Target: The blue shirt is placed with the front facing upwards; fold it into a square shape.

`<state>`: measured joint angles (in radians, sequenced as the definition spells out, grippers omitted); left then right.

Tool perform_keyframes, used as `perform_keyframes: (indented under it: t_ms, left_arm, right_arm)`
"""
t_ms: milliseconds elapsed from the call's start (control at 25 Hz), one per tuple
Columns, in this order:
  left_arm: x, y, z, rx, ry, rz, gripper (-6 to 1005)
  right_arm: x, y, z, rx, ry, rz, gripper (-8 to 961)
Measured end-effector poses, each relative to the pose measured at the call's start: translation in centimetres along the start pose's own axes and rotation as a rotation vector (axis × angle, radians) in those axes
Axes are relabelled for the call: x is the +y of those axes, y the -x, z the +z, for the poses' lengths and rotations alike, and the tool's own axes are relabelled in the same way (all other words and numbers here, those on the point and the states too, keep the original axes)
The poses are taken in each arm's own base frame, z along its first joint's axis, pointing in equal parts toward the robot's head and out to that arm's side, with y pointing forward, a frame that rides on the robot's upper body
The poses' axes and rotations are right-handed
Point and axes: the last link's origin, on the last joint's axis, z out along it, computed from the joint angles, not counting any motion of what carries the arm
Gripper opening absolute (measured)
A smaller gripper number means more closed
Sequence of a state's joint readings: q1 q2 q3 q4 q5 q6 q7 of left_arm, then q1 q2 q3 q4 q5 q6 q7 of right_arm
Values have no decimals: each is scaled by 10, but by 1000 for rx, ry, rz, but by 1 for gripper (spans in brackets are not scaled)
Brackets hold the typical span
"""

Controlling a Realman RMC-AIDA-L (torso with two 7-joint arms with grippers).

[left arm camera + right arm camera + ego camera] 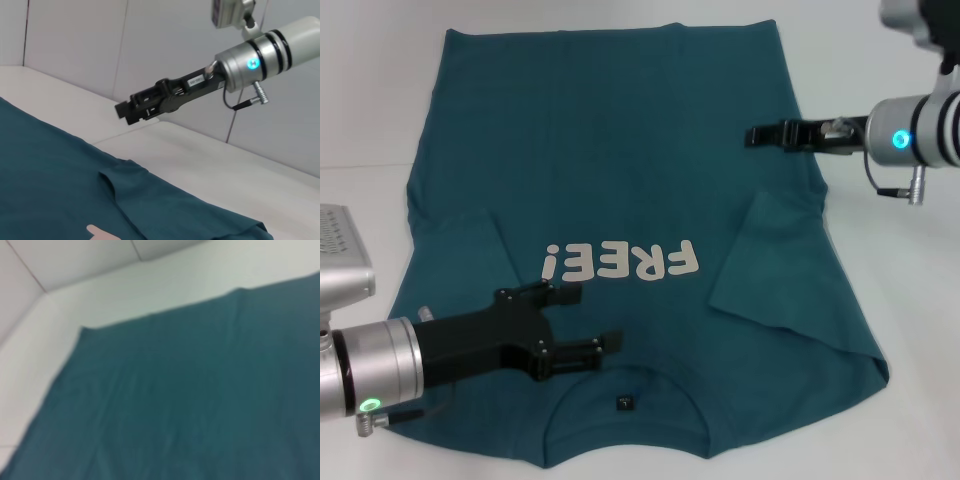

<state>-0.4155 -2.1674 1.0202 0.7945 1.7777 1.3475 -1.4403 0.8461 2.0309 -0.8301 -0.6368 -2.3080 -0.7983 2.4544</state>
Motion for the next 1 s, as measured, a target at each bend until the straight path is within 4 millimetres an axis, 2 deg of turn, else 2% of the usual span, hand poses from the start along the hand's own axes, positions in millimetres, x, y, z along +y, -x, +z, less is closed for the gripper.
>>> perform_keyframes:
  t_ms: [120, 320, 560, 1000]
  left_arm:
    - [-1, 0, -2, 8, -7, -6, 888]
    - [-1, 1, -2, 14, -11, -12, 887]
    - [-1, 1, -3, 33, -15, -27, 887]
    - [-3, 1, -6, 44, -28, -27, 887]
  right_arm:
    - [-1, 3, -13, -33, 68, 20, 708]
    - [-10, 3, -31, -87, 138, 58, 809]
    - [-15, 3, -43, -150, 209, 73, 931]
    - [-27, -11, -59, -159, 269, 80, 946]
